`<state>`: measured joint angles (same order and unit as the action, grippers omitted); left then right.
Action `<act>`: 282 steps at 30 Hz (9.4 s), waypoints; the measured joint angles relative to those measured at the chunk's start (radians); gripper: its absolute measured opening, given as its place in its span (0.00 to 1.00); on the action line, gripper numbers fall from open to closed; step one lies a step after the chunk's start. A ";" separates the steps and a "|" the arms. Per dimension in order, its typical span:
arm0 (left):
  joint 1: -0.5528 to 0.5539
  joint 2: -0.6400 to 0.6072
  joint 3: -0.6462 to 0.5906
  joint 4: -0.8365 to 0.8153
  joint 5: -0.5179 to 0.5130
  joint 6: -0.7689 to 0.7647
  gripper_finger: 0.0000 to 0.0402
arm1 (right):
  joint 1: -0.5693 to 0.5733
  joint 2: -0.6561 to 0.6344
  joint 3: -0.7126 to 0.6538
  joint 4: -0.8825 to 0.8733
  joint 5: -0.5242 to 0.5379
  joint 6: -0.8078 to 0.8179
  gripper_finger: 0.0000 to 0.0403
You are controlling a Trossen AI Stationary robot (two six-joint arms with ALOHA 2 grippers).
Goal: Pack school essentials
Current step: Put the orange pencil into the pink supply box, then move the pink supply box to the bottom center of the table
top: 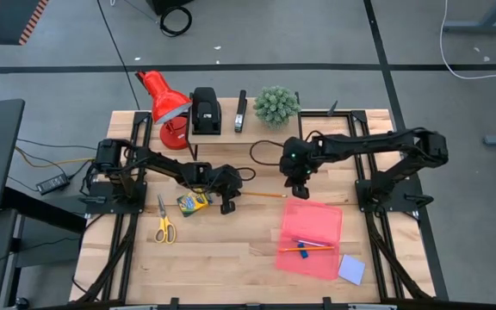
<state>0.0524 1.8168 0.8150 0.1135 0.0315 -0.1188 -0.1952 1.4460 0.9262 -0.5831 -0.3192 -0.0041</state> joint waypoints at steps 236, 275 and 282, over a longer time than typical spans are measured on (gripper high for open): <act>-0.197 -0.429 0.076 -0.255 -0.124 -0.205 0.23 | 0.911 -0.431 -0.120 -0.184 0.353 0.685 0.07; -0.299 -0.429 0.076 -0.373 -0.143 -0.342 0.18 | 1.048 -0.229 -0.150 -0.099 0.423 0.711 0.15; -0.299 -0.429 0.076 -0.373 -0.143 -0.341 0.17 | 1.048 -0.229 -0.150 -0.100 0.423 0.758 0.23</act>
<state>-0.2462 1.3876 0.8909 -0.2597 -0.1119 -0.4603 0.8532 1.2171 0.7761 -0.6830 0.1040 0.7540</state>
